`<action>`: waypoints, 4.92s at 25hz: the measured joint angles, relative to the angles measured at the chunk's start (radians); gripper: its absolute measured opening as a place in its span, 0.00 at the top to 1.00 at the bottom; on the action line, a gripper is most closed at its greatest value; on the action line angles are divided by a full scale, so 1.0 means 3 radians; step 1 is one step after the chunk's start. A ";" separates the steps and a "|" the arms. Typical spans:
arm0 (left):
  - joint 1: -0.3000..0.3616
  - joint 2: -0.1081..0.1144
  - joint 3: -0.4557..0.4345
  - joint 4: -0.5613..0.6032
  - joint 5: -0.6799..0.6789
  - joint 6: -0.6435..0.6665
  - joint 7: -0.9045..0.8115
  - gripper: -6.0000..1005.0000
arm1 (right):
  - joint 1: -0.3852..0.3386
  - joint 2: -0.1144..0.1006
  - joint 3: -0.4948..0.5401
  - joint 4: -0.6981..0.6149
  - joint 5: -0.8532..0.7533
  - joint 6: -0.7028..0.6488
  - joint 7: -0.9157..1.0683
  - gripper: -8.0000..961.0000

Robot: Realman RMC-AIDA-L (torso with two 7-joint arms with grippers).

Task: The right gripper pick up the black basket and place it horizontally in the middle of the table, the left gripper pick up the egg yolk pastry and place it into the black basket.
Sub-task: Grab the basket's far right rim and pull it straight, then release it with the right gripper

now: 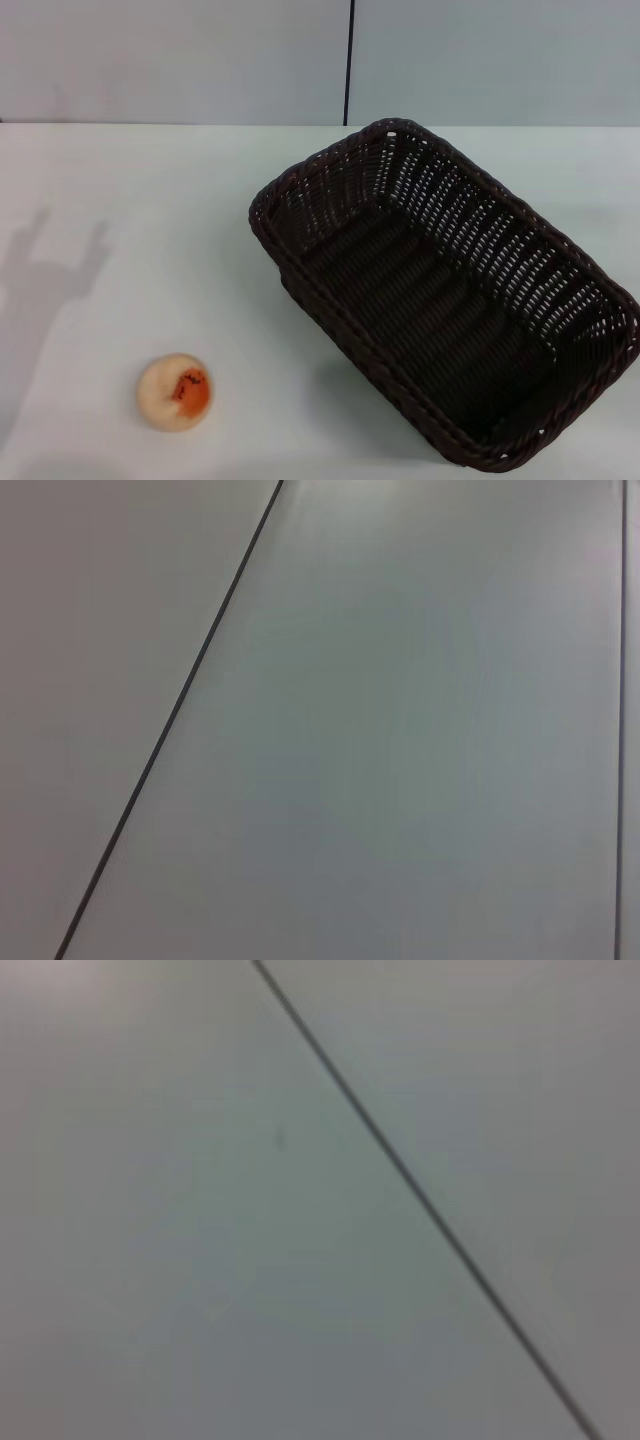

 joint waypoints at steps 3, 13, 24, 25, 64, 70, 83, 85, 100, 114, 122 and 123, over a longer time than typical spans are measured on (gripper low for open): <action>0.0000 0.0001 -0.0016 0.0000 0.0000 0.0000 0.0000 0.20 | 0.0003 -0.0001 -0.0202 -0.0140 -0.0036 0.0025 0.0207 0.36; 0.0000 -0.0008 -0.0055 -0.0007 -0.0004 -0.0011 0.0000 0.20 | 0.0029 -0.0032 -0.0426 -0.1482 -0.1117 -0.0172 0.1675 0.36; 0.0063 -0.0016 -0.0057 -0.0029 -0.0005 -0.0072 -0.0024 0.21 | 0.0562 -0.0287 -0.0557 -0.2682 -0.3023 -0.0964 0.3525 0.37; 0.0068 -0.0016 -0.0057 -0.0029 -0.0005 -0.0074 -0.0027 0.21 | 0.0626 -0.0310 -0.0580 -0.2743 -0.3171 -0.1010 0.3619 0.37; 0.0087 -0.0025 -0.0033 -0.0109 -0.0003 -0.0203 -0.0041 0.23 | 0.1464 -0.0146 -0.2185 -0.2511 -0.4653 -0.0511 0.3856 0.48; 0.0087 -0.0025 -0.0034 -0.0113 -0.0005 -0.0207 -0.0041 0.23 | 0.1449 -0.0155 -0.2172 -0.2515 -0.4576 -0.0490 0.3807 0.72; 0.0096 -0.0025 -0.0032 -0.0150 0.0007 -0.0217 -0.0029 0.23 | 0.1274 -0.0325 -0.2145 -0.2515 -0.3718 -0.0591 0.3488 0.79; 0.0095 -0.0023 -0.0029 -0.0149 0.0019 -0.0217 -0.0031 0.24 | 0.1248 -0.0350 -0.2138 -0.2505 -0.3607 -0.0631 0.3318 0.80; 0.0113 -0.0025 0.0002 -0.0152 0.0026 -0.0193 -0.0044 0.24 | 0.1386 -0.0642 -0.1849 -0.2186 -0.3211 -0.1024 0.2177 0.76; 0.0115 -0.0025 0.0077 -0.0236 0.0025 -0.0221 -0.0107 0.25 | 0.1535 -0.0663 -0.1888 -0.2163 -0.3215 -0.1359 0.1882 0.73; 0.0097 -0.0021 0.0085 -0.0237 0.0025 -0.0228 -0.0188 0.25 | 0.1528 -0.0577 -0.1915 -0.2155 -0.3224 -0.1361 0.1721 0.71; 0.0097 -0.0022 0.0085 -0.0236 0.0024 -0.0238 -0.0216 0.25 | 0.1529 -0.0564 -0.1922 -0.2153 -0.3226 -0.1360 0.1720 0.71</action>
